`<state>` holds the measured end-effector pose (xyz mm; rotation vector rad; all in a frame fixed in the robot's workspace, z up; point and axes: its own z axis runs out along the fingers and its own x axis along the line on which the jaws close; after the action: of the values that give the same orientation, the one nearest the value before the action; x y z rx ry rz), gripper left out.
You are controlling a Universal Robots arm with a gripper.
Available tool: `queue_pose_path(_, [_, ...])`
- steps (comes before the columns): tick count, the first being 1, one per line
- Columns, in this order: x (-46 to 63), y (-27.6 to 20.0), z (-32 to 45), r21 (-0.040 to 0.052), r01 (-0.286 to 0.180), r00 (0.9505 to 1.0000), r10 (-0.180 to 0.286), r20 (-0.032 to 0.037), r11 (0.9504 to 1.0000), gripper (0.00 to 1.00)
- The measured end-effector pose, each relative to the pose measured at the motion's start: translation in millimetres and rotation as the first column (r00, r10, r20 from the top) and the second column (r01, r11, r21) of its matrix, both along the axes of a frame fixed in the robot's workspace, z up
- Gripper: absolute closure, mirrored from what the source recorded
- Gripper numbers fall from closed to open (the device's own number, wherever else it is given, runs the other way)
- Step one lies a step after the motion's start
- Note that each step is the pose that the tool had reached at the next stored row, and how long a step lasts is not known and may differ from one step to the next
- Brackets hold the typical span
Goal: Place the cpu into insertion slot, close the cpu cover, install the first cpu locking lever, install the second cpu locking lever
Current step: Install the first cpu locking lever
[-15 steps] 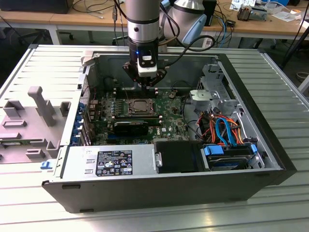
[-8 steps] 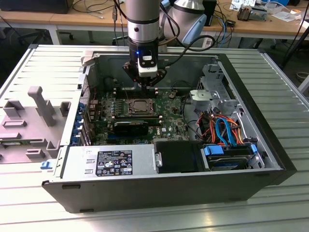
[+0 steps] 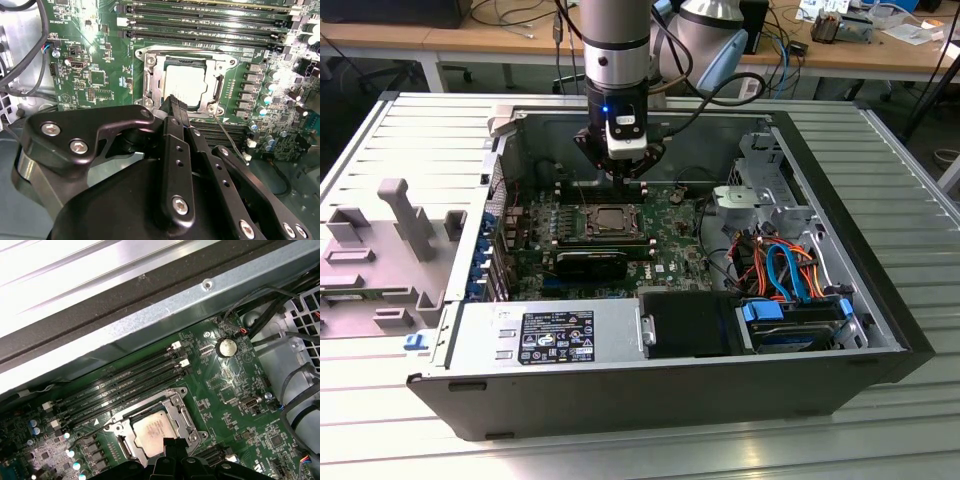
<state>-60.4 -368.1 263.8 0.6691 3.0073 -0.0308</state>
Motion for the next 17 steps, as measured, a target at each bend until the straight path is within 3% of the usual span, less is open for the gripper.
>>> queue_pose_path(17, [0.0,0.0,0.0,0.0050,-0.028,0.9996,0.028,0.0001,0.9996,0.89])
